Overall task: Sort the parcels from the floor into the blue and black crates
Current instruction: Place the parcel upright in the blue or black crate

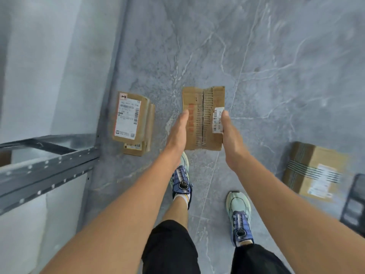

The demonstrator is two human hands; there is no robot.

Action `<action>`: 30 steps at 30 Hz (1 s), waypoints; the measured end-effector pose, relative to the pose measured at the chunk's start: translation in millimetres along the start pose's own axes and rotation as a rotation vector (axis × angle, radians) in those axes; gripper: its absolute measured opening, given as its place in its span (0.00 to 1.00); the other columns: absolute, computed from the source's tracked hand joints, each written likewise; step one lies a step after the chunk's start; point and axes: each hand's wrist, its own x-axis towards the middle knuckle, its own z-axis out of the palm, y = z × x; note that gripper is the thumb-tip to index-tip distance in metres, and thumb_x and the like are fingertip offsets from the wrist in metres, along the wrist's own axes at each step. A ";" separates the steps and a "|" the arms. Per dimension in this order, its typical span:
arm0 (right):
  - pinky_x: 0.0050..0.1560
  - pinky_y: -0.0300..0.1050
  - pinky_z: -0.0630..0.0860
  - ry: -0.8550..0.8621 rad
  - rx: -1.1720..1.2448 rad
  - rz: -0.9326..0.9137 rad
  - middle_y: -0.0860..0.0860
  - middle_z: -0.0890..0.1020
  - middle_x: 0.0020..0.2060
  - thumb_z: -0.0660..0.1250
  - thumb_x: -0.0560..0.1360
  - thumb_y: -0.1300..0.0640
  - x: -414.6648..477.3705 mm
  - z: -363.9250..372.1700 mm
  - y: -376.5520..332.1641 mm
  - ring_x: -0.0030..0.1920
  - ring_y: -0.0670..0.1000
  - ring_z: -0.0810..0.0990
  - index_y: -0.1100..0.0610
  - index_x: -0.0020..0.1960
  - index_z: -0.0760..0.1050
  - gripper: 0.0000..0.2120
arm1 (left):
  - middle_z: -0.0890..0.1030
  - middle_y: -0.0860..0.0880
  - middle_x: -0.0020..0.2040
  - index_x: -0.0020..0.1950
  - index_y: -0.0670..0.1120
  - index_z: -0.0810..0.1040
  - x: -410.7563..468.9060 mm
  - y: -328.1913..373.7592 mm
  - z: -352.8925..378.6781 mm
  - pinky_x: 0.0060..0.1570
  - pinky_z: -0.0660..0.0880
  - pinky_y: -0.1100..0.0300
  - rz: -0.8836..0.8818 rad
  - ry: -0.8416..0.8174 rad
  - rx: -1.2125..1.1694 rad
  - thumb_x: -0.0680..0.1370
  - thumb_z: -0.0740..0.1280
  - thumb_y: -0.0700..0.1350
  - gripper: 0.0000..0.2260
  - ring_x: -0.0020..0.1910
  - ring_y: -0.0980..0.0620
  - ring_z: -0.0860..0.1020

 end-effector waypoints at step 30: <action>0.71 0.55 0.64 -0.561 -0.286 -0.748 0.51 0.77 0.71 0.44 0.80 0.26 -665.3 6.5 -285.3 0.71 0.53 0.73 0.44 0.75 0.73 0.36 | 0.80 0.64 0.55 0.58 0.68 0.75 -731.3 190.4 -54.2 0.60 0.67 0.56 0.743 0.590 -0.348 0.84 0.46 0.66 0.18 0.54 0.67 0.75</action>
